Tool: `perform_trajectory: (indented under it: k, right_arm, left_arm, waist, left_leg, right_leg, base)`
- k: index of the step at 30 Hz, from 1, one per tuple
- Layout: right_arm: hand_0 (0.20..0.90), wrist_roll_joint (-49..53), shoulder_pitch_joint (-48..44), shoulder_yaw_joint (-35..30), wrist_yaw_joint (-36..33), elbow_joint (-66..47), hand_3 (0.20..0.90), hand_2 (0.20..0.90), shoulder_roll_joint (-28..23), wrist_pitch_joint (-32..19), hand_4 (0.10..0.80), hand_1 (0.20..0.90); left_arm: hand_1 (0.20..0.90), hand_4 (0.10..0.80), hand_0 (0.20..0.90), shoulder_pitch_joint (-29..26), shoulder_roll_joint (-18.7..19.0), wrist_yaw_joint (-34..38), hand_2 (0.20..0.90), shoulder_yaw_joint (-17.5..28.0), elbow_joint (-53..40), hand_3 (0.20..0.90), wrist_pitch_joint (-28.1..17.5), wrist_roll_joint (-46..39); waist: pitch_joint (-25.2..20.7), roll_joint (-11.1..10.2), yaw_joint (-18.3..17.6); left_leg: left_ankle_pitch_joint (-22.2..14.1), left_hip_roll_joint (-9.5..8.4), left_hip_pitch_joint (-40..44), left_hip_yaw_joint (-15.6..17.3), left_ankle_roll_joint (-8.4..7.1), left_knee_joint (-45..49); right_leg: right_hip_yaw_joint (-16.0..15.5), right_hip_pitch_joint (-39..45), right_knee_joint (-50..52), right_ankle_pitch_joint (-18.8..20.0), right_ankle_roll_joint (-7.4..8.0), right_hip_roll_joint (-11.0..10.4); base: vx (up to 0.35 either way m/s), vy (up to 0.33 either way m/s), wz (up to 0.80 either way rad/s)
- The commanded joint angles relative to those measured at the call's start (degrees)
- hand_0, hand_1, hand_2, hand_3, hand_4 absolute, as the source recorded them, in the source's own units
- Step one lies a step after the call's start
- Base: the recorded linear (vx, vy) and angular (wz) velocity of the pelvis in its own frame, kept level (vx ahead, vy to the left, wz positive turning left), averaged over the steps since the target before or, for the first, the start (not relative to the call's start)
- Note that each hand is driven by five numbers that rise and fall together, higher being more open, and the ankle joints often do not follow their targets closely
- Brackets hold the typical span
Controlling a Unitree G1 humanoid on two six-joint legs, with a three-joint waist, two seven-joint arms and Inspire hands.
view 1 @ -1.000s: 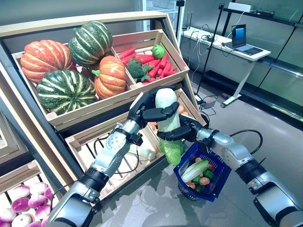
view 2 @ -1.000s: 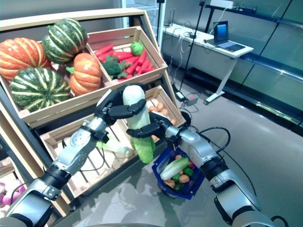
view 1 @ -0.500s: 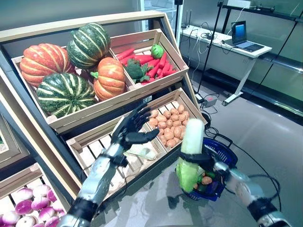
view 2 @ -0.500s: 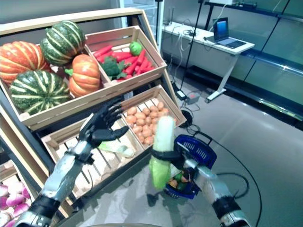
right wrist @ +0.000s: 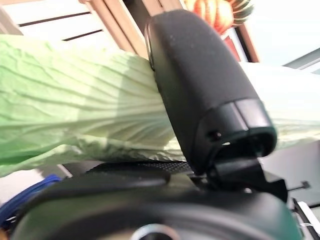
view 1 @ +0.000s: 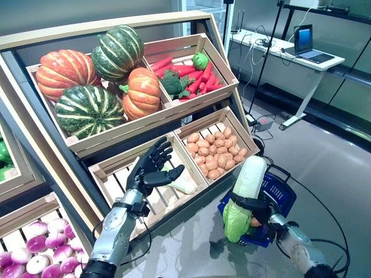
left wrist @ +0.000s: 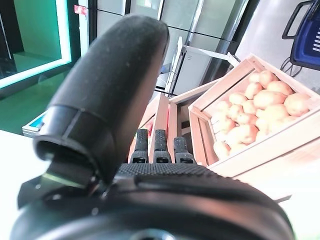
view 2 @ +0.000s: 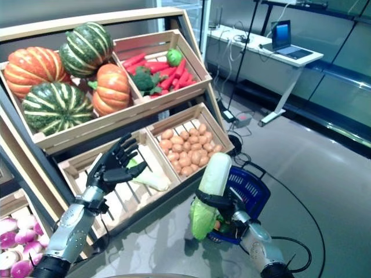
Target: Put vegetables into the basket
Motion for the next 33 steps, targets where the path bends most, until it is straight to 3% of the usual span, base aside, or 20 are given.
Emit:
perform_trajectory:
  k: [1, 6, 7, 9, 12, 14, 15, 17, 19, 21, 23, 25, 27, 33]
  right_arm:
    - [0.300, 3.30, -7.37, -4.70, 0.35, -7.29, 0.300, 0.300, 0.54, -9.71, 0.400, 0.300]
    - [0.300, 6.22, -7.69, -6.25, -0.82, -6.10, 0.300, 0.300, 0.01, -11.74, 0.400, 0.300]
    - [0.300, 6.43, -7.77, -7.06, -1.18, -5.82, 0.300, 0.300, -0.12, -12.26, 0.400, 0.300]
    - [0.300, 5.85, -7.28, -8.05, -1.67, -5.64, 0.300, 0.300, 0.06, -12.86, 0.400, 0.300]
    - [0.300, 4.71, -4.27, -9.90, -3.36, -5.32, 0.300, 0.300, 1.97, -11.67, 0.400, 0.300]
    - [0.300, 4.52, -0.52, -11.10, -3.95, -6.01, 0.300, 0.300, 4.05, -12.13, 0.400, 0.300]
    - [0.300, 4.19, 0.50, -11.33, -3.42, -6.23, 0.300, 0.300, 4.83, -12.51, 0.400, 0.300]
    - [0.300, 2.69, 1.25, -11.28, -3.08, -6.53, 0.300, 0.300, 5.84, -12.88, 0.400, 0.300]
    - [0.300, 2.94, 1.13, -11.16, -3.41, -5.33, 0.300, 0.300, 6.03, -13.12, 0.400, 0.300]
    - [0.300, 3.94, -0.32, -11.20, -4.82, -3.78, 0.300, 0.300, 5.97, -13.58, 0.400, 0.300]
    - [0.300, 4.49, -2.21, -11.32, -7.51, -2.91, 0.300, 0.300, 5.54, -13.85, 0.400, 0.300]
    - [0.300, 4.58, -3.88, -12.03, -10.89, -1.72, 0.300, 0.300, 4.79, -13.61, 0.400, 0.300]
    - [0.300, 3.36, -3.62, -13.63, -13.41, -1.78, 0.300, 0.300, 4.90, -14.29, 0.400, 0.300]
    - [0.300, 0.99, -1.30, -15.33, -14.93, -4.09, 0.300, 0.300, 3.99, -12.98, 0.400, 0.300]
  left_arm:
    - [0.900, 0.800, 0.900, -6.20, -0.08, -0.52, 0.900, 4.55, -6.25, 0.900, -7.98, -0.75]
    - [0.900, 0.800, 0.900, -7.25, -0.03, -1.17, 0.900, 4.21, -4.28, 0.900, -10.08, -1.78]
    - [0.900, 0.800, 0.900, -8.00, 0.01, -1.73, 0.900, 4.29, -3.36, 0.900, -10.72, -2.18]
    - [0.900, 0.800, 0.900, -8.69, -0.36, -2.70, 0.900, 5.16, -2.19, 0.900, -11.61, -1.53]
    - [0.900, 0.800, 0.900, -7.76, 0.54, -3.25, 0.900, 5.97, -2.75, 0.900, -10.96, 1.89]
    - [0.900, 0.800, 0.900, -7.21, 1.58, -4.36, 0.900, 5.89, -2.99, 0.900, -9.57, 1.25]
    - [0.900, 0.800, 0.900, -6.84, 2.03, -4.39, 0.900, 5.64, -3.00, 0.900, -9.97, 1.42]
    - [0.900, 0.800, 0.900, -6.55, 2.73, -3.55, 0.900, 5.61, -3.60, 0.900, -9.93, 1.97]
    - [0.900, 0.800, 0.900, -6.58, 3.53, -2.82, 0.900, 5.97, -3.32, 0.900, -9.77, 2.54]
    - [0.900, 0.800, 0.900, -7.60, 4.61, -1.83, 0.900, 5.90, -3.56, 0.900, -9.47, 2.57]
    - [0.900, 0.800, 0.900, -8.90, 5.21, -1.54, 0.900, 5.42, -3.71, 0.900, -9.55, 2.11]
    - [0.900, 0.800, 0.900, -9.38, 4.30, -0.85, 0.900, 5.42, -4.67, 0.900, -8.27, 2.43]
    - [0.900, 0.800, 0.900, -7.63, 2.29, -1.17, 0.900, 5.20, -5.14, 0.900, -8.35, 2.03]
    - [0.900, 0.800, 0.900, -4.84, 1.15, -0.39, 0.900, 5.42, -5.68, 0.900, -6.98, 2.79]
  waist:
    - [4.61, -1.59, -0.33]
    - [6.27, -0.61, 0.87]
    - [6.43, -0.74, 1.56]
    - [5.97, -1.12, 2.35]
    - [4.04, -1.67, 2.52]
    - [2.81, -2.27, 1.86]
    - [2.72, -2.11, 1.29]
    - [2.96, -1.46, 0.37]
    - [3.29, -0.97, -0.55]
    - [3.75, -0.94, -1.08]
    - [4.85, -1.27, -1.83]
    - [5.55, -1.30, -2.01]
    - [5.32, -1.43, -1.67]
    - [2.62, -1.08, -1.72]
  left_leg:
    - [-1.05, 1.87, -11.49, -2.80, -0.74, 19.98]
    - [3.82, 2.82, -13.48, -1.75, -2.06, 6.16]
    - [6.19, 2.66, -14.79, -2.38, -2.44, 2.74]
    - [7.07, 1.77, -15.31, -3.00, -2.47, 0.59]
    - [3.16, 0.24, -14.94, -2.34, -0.93, 5.68]
    - [1.50, -1.76, -14.34, -3.07, 1.35, 6.57]
    - [0.88, -2.50, -13.22, -3.02, 2.10, 6.41]
    - [-0.22, -3.19, -10.62, -2.86, 3.09, 5.91]
    - [-1.08, -3.28, -7.32, -1.36, 3.47, 4.49]
    - [-1.80, -3.14, -5.89, -0.48, 2.96, 4.19]
    - [-3.06, -2.91, -5.81, 0.08, 2.61, 5.43]
    - [-3.70, -1.92, -7.13, 0.18, 2.95, 7.74]
    - [-3.10, -0.43, -7.24, 1.01, 2.22, 7.88]
    - [-1.29, 0.17, -3.93, 0.91, 1.13, 2.05]
  right_leg:
    - [6.08, -2.34, 7.61, -3.28, -6.12, 1.96]
    - [5.84, 1.32, 5.89, -5.21, -3.77, 1.52]
    - [5.54, 3.50, 4.69, -5.79, -2.89, 0.93]
    - [4.82, 6.82, 2.92, -6.36, -1.29, -0.66]
    - [4.64, 7.74, 6.49, -6.22, 1.06, -5.89]
    - [6.02, 4.61, 12.62, 0.91, 1.00, -10.18]
    - [6.75, 1.68, 16.34, 3.73, 0.91, -11.14]
    - [7.76, -3.31, 21.57, 5.36, 0.49, -10.71]
    - [7.70, -5.98, 21.49, 3.03, -0.42, -7.33]
    - [5.08, -7.16, 15.65, 0.80, -1.52, -4.38]
    - [5.23, -9.11, 10.76, 1.66, -1.31, -2.74]
    - [6.34, -9.68, 11.73, -0.17, -1.90, -1.79]
    - [4.56, -8.16, 11.45, -1.05, -1.75, -1.92]
    - [2.81, -3.48, 5.87, -1.11, -1.43, -1.26]
  base:
    - [0.029, 0.079, 0.13]
    - [0.200, 0.224, 0.10]
    - [0.379, 0.322, -0.04]
    - [0.419, 0.337, -0.04]
    - [0.468, 0.350, -0.05]
    - [0.402, 0.279, -0.13]
    - [0.250, 0.190, -0.08]
    - [0.270, 0.140, -0.14]
    - [0.232, 0.005, -0.44]
    - [0.136, -0.156, -0.43]
    - [0.086, -0.263, -0.34]
    - [0.041, -0.191, -0.09]
    - [0.138, -0.147, 0.20]
    - [0.151, -0.041, -0.05]
